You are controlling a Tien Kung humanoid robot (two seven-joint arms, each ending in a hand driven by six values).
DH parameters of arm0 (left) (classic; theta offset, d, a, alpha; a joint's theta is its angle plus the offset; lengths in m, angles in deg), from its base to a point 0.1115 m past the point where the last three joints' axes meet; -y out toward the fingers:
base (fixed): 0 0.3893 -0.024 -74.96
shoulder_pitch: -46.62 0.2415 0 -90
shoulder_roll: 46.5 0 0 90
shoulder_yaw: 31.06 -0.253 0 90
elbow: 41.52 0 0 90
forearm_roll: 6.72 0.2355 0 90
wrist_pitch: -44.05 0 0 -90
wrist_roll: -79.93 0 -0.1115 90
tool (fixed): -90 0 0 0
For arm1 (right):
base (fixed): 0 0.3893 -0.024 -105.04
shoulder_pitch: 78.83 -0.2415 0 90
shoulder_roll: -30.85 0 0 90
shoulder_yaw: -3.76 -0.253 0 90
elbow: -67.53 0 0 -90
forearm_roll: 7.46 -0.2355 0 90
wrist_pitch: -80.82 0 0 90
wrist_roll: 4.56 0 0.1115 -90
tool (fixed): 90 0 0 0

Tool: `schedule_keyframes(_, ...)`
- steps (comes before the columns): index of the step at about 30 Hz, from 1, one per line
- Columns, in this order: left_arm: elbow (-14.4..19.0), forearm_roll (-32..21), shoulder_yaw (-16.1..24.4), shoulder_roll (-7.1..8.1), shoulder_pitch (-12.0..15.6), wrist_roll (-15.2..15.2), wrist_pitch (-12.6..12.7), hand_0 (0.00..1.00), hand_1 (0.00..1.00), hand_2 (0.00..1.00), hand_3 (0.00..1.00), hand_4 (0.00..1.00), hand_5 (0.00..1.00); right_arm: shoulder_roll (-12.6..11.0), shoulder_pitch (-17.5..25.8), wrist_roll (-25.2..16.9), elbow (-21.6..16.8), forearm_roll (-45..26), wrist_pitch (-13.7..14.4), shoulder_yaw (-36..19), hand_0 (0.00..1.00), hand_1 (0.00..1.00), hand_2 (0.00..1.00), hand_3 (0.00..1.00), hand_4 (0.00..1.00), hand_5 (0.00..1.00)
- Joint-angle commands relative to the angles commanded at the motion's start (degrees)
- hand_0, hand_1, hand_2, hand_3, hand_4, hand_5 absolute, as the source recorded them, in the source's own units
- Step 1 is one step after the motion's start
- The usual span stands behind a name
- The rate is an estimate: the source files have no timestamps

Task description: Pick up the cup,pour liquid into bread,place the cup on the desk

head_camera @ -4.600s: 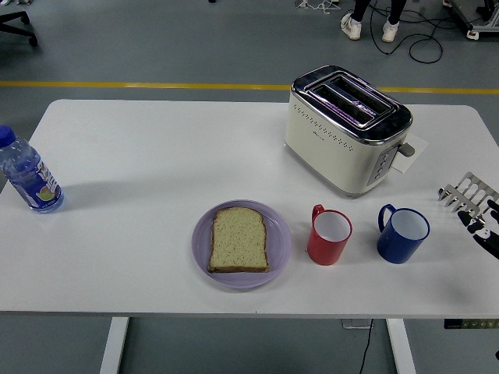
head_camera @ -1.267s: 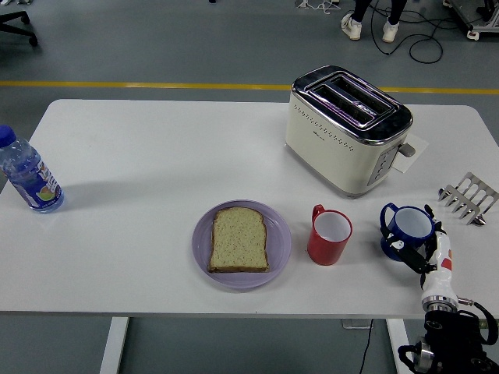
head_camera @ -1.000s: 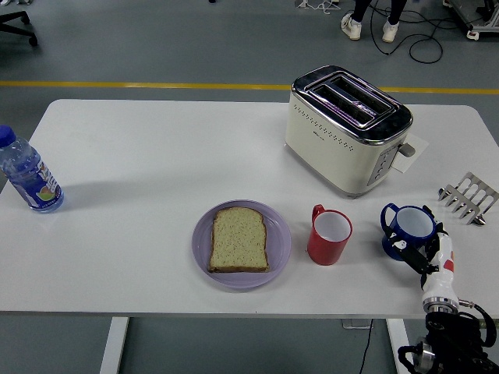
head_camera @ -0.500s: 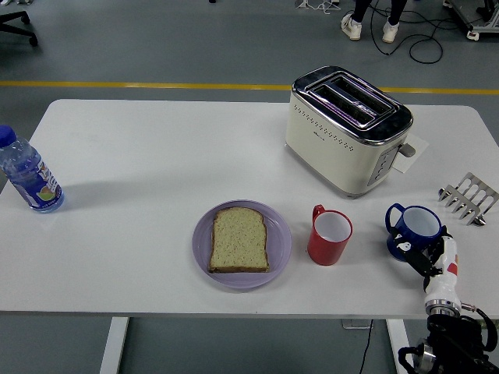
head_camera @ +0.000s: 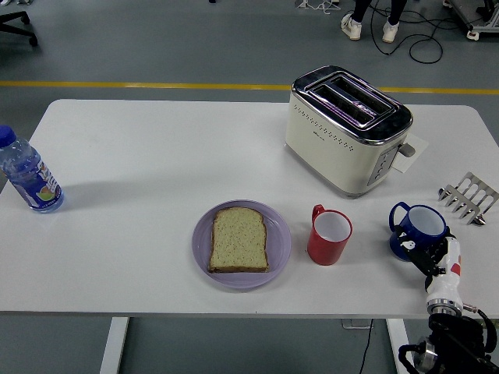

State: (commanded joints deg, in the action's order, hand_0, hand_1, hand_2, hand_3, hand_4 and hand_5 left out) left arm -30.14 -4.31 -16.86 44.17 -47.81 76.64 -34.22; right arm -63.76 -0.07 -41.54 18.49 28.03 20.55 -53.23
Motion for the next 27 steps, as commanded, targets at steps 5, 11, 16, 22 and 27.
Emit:
schedule_keyframes(5, 0.01, 0.11, 0.15, -0.02, -0.06, 0.0, 0.01, 0.633, 0.644, 0.653, 0.505, 0.241, 0.855, 0.0, 0.61, 0.0, -1.39, 1.27, 0.44, -2.32, 0.587, 0.562, 0.603, 0.689, 0.775, 0.002)
schedule_keyframes(11, 0.02, 0.23, 0.33, -0.03, -0.12, 0.01, 0.02, 0.633, 0.643, 0.653, 0.505, 0.241, 0.856, -0.26, 1.81, 0.0, -4.04, 2.07, 1.22, -5.41, 0.558, 0.542, 0.596, 0.598, 0.643, 0.002)
schedule_keyframes(16, 0.03, 0.36, 0.57, 0.0, -0.17, 0.01, 0.03, 0.633, 0.643, 0.653, 0.505, 0.242, 0.856, -0.66, 3.11, 0.0, -6.74, 3.96, 1.93, -8.56, 0.533, 0.524, 0.594, 0.557, 0.631, 0.002)
schedule_keyframes(22, 0.03, 0.48, 0.7, 0.01, -0.22, 0.01, 0.03, 0.633, 0.643, 0.653, 0.505, 0.241, 0.856, -1.24, 4.87, 5.75, -11.14, 13.55, 0.34, -14.98, 0.51, 0.52, 0.594, 0.551, 0.634, 0.002)
schedule_keyframes(27, 0.04, 0.51, 0.74, 0.03, -0.21, 0.01, 0.02, 0.633, 0.643, 0.653, 0.505, 0.241, 0.856, -1.91, 6.49, 11.77, -16.61, 18.34, -1.08, -19.93, 0.51, 0.52, 0.594, 0.551, 0.634, 0.002)
